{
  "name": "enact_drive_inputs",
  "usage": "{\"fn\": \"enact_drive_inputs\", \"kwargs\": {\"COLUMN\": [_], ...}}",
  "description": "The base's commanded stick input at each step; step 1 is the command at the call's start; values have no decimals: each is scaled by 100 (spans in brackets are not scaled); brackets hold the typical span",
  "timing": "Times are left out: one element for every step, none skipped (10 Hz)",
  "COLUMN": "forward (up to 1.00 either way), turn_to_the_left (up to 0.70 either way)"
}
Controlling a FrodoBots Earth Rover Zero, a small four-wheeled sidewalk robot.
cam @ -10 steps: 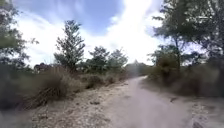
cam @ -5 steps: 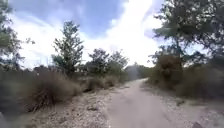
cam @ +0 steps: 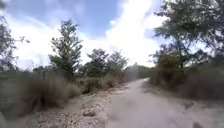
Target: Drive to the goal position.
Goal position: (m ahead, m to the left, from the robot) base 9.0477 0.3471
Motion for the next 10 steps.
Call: {"fn": "enact_drive_inputs", "kwargs": {"forward": [45, 45, 45, 45, 45, 45, 45, 45, 45, 45], "turn_to_the_left": [0, 0, 0, 0, 0, 0, 0, 0, 0, 0]}}
